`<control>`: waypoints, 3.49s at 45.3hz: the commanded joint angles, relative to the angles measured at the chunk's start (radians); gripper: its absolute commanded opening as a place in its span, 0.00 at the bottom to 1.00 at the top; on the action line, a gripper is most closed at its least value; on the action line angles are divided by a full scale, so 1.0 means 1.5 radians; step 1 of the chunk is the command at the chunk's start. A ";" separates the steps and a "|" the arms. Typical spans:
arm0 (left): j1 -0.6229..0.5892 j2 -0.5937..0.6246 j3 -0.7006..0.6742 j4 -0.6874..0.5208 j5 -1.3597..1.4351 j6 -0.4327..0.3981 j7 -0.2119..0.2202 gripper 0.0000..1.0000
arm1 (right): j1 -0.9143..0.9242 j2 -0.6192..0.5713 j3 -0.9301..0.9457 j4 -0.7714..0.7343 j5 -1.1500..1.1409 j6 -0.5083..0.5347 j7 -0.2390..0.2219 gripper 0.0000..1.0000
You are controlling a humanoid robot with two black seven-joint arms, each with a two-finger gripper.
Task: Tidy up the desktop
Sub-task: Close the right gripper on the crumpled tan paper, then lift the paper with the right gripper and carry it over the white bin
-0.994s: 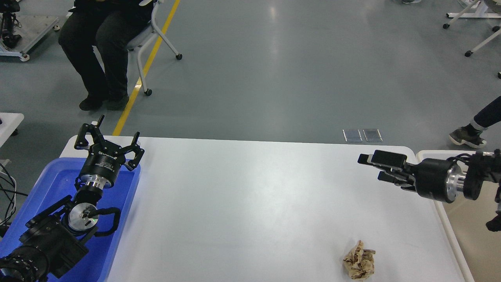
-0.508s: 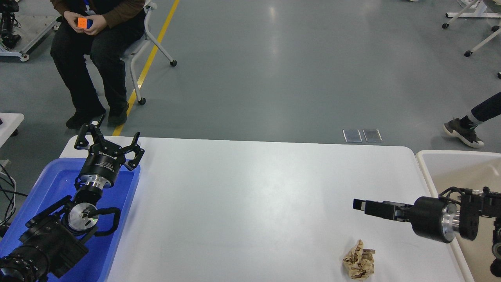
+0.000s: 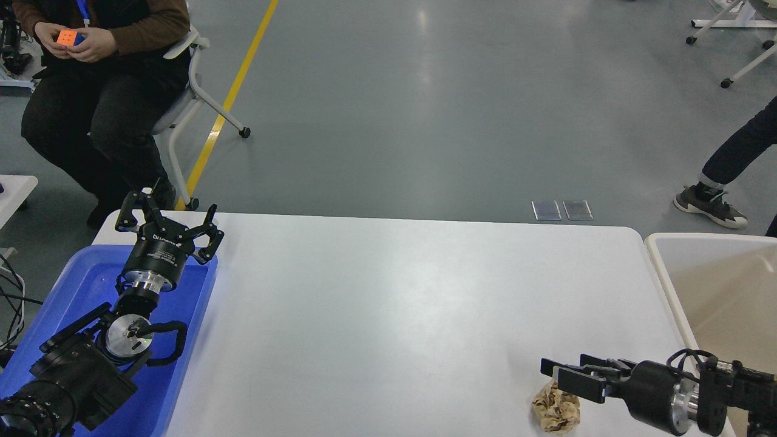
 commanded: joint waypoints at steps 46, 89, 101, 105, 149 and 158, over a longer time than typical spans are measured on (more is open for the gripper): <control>0.000 0.000 0.000 0.000 0.000 0.000 0.000 1.00 | -0.063 0.136 -0.045 -0.190 -0.055 -0.133 0.042 1.00; 0.000 0.000 0.000 0.000 0.000 0.000 0.000 1.00 | -0.061 0.151 -0.075 -0.236 -0.055 -0.161 0.088 0.96; 0.000 0.000 0.000 0.000 0.000 0.000 0.000 1.00 | -0.053 0.157 -0.101 -0.255 -0.068 -0.165 0.088 0.00; 0.000 0.000 0.000 0.000 0.001 0.000 0.000 1.00 | -0.050 0.167 -0.104 -0.267 -0.068 -0.194 0.093 0.00; 0.000 0.000 0.000 0.000 0.000 0.000 0.000 1.00 | 0.001 0.047 -0.089 -0.131 0.130 -0.153 0.180 0.00; 0.000 0.000 0.000 0.000 0.000 0.000 0.000 1.00 | 0.090 -0.112 -0.074 -0.001 0.251 -0.050 0.192 0.00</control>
